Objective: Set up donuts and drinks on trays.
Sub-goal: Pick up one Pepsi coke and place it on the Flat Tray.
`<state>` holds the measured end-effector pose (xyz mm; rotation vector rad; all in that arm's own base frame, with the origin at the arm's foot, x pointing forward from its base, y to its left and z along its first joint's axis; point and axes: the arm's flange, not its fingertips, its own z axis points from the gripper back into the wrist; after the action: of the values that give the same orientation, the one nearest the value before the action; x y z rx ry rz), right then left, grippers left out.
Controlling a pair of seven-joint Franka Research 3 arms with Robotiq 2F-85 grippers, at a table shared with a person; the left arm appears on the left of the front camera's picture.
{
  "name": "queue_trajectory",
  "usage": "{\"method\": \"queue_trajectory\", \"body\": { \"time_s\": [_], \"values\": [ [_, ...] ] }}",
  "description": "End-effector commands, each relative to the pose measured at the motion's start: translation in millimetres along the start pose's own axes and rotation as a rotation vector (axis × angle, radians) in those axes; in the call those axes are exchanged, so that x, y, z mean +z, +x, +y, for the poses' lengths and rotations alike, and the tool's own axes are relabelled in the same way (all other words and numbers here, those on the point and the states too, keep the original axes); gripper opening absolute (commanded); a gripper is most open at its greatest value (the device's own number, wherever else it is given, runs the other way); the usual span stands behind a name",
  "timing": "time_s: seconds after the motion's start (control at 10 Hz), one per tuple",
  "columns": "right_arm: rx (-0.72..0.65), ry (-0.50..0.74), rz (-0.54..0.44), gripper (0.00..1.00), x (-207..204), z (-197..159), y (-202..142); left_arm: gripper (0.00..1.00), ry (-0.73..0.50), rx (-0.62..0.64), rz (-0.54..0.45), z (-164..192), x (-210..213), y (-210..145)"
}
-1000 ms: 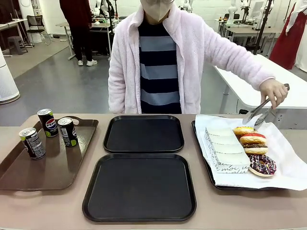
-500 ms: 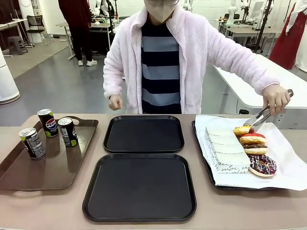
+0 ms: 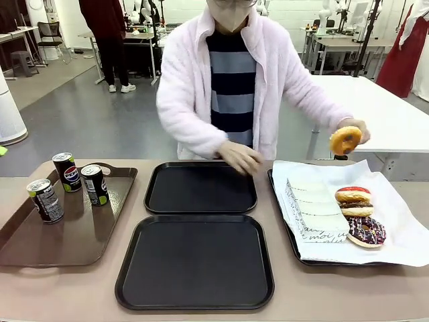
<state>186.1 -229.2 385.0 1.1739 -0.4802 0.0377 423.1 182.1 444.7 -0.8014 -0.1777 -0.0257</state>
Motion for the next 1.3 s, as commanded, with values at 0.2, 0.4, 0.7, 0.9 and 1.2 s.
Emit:
{"method": "queue_trajectory", "body": {
  "time_s": [0.2, 0.4, 0.7, 0.9, 1.2],
  "values": [
    [0.014, 0.011, -0.002, 1.0, -1.1, 0.5, -1.3, 1.0, 0.504, -0.147, 0.202, -134.6, -14.5, -2.7],
    [0.014, 0.011, -0.002, 1.0, -1.1, 0.5, -1.3, 1.0, 0.66, -0.152, 0.205, -154.0, -52.2, -0.4],
    [0.014, 0.011, -0.002, 1.0, -1.1, 0.5, -1.3, 1.0, 0.767, -0.187, 0.152, -132.5, -96.7, 6.4],
    [0.014, 0.011, -0.002, 1.0, -1.1, 0.5, -1.3, 1.0, 0.805, -0.19, 0.133, -117.5, -105.9, 17.3],
    [0.014, 0.011, -0.002, 1.0, -1.1, 0.5, -1.3, 1.0, 0.74, -0.192, 0.115, -109.2, -106.5, 17.0]
  ]
}}
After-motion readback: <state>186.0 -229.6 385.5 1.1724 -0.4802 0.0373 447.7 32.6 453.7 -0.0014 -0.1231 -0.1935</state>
